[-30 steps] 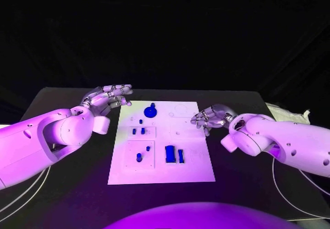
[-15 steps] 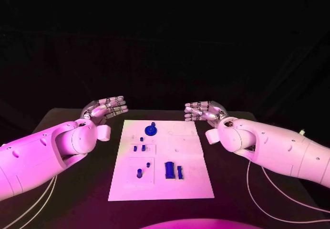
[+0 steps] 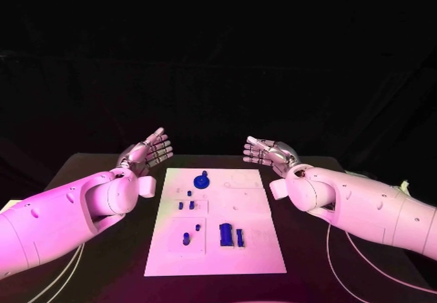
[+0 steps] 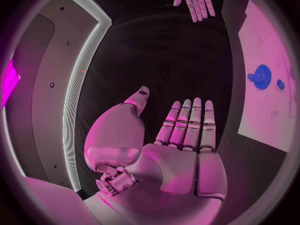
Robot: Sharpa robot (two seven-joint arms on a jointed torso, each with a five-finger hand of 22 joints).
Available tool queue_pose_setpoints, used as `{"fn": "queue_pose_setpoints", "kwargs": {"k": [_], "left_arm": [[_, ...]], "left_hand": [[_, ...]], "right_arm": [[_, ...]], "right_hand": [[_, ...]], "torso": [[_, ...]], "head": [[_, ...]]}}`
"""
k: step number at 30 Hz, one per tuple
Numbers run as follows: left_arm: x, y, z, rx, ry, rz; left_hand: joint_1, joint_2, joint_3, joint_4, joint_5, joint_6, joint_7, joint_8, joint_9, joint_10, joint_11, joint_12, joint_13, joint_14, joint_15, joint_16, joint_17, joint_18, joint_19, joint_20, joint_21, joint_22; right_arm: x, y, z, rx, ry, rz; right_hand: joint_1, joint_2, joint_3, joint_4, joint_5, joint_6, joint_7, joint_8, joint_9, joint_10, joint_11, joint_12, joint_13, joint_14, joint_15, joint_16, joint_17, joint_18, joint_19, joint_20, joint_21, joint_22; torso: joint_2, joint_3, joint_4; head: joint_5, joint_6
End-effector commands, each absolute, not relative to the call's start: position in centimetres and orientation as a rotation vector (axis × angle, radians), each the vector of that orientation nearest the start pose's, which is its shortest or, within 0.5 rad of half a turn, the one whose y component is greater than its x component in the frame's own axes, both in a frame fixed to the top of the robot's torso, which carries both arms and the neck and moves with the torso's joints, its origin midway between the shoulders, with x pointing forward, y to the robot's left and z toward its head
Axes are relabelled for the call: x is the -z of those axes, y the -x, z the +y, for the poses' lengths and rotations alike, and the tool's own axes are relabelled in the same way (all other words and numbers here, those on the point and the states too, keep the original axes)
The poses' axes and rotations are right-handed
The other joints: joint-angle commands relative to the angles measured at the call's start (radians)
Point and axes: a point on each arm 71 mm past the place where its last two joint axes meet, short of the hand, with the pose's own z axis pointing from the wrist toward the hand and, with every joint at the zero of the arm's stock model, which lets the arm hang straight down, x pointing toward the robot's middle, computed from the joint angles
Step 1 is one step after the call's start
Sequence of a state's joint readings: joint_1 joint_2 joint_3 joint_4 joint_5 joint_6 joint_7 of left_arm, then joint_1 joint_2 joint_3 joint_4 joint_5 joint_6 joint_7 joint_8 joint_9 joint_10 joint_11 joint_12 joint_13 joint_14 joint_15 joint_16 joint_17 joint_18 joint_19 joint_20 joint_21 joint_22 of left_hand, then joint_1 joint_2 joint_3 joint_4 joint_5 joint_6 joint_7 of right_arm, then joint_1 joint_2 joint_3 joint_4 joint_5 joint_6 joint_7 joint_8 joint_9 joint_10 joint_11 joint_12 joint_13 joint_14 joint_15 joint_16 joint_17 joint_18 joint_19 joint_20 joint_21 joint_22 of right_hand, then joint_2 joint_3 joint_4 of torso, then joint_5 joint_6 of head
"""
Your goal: Assemble the parts on the task board
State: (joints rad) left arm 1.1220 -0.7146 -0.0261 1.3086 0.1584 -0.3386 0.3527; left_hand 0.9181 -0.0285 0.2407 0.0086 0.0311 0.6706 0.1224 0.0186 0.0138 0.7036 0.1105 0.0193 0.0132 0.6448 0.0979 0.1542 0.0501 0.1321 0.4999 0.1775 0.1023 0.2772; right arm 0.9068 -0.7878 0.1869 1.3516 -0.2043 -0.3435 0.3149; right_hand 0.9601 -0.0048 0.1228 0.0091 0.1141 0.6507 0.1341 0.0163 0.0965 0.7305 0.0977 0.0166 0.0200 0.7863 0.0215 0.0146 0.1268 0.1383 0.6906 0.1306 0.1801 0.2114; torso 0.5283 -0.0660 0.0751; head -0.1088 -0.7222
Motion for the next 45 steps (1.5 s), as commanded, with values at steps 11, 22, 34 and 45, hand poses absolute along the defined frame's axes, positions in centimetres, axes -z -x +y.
{"fn": "queue_pose_setpoints", "kwargs": {"k": [11, 22, 34, 45], "left_arm": [[22.7, -47.1, 19.6, 1.250, 1.239, 1.241], [22.4, -46.2, 19.2, 1.229, 1.209, 1.218], [22.4, -46.2, 19.2, 1.229, 1.209, 1.218], [22.4, -46.2, 19.2, 1.229, 1.209, 1.218]], "left_hand": [[-0.505, 0.028, -0.132, -0.009, -0.031, -0.369, -0.122, -0.019, -0.014, -0.387, -0.111, -0.019, -0.013, -0.355, -0.098, -0.154, -0.050, -0.061, -0.275, -0.097, -0.102, -0.152], [-0.659, 0.028, -0.241, -0.009, -0.031, -0.481, -0.122, -0.019, -0.014, -0.505, -0.111, -0.019, -0.013, -0.463, -0.098, -0.154, -0.050, -0.132, -0.357, -0.178, -0.102, -0.199], [-0.757, 0.028, -0.241, -0.009, -0.031, -0.553, -0.122, -0.019, -0.014, -0.580, -0.111, -0.019, -0.013, -0.531, -0.098, -0.154, -0.050, -0.132, -0.410, -0.178, -0.102, -0.277], [-0.816, 0.028, -0.241, -0.009, -0.031, -0.595, -0.122, -0.019, -0.014, -0.625, -0.111, -0.019, -0.013, -0.571, -0.098, -0.154, -0.050, -0.132, -0.500, -0.178, -0.102, -0.277]], "right_arm": [[22.9, -46.8, -19.9, -1.249, -1.215, 1.234], [22.4, -46.2, -19.2, -1.229, -1.209, 1.218], [22.4, -46.2, -19.2, -1.229, -1.209, 1.218], [22.4, -46.2, -19.2, -1.229, -1.209, 1.218]], "right_hand": [[-0.528, 0.005, -0.123, -0.009, -0.114, -0.358, -0.134, -0.016, -0.096, -0.402, -0.098, -0.017, -0.020, -0.433, -0.021, -0.015, -0.127, -0.063, -0.380, -0.131, -0.099, -0.116], [-0.689, 0.005, -0.123, -0.009, -0.114, -0.467, -0.134, -0.016, -0.096, -0.525, -0.098, -0.017, -0.020, -0.565, -0.021, -0.015, -0.127, -0.138, -0.496, -0.131, -0.180, -0.211], [-0.791, 0.005, -0.123, -0.009, -0.114, -0.537, -0.134, -0.016, -0.096, -0.602, -0.098, -0.017, -0.020, -0.648, -0.021, -0.015, -0.127, -0.138, -0.570, -0.131, -0.180, -0.211], [-0.879, 0.005, -0.123, -0.009, -0.114, -0.651, -0.134, -0.016, -0.096, -0.731, -0.098, -0.017, -0.020, -0.786, -0.021, -0.015, -0.127, -0.138, -0.691, -0.131, -0.180, -0.211]], "torso": [[0.016, 0.0650, -0.0739], [0.016, 0.0660, -0.0751], [0.016, 0.0660, -0.0751], [0.016, 0.0660, -0.0751]], "head": [[0.107, 0.120], [0.109, 0.122], [0.109, 0.122], [0.109, 0.122]]}}
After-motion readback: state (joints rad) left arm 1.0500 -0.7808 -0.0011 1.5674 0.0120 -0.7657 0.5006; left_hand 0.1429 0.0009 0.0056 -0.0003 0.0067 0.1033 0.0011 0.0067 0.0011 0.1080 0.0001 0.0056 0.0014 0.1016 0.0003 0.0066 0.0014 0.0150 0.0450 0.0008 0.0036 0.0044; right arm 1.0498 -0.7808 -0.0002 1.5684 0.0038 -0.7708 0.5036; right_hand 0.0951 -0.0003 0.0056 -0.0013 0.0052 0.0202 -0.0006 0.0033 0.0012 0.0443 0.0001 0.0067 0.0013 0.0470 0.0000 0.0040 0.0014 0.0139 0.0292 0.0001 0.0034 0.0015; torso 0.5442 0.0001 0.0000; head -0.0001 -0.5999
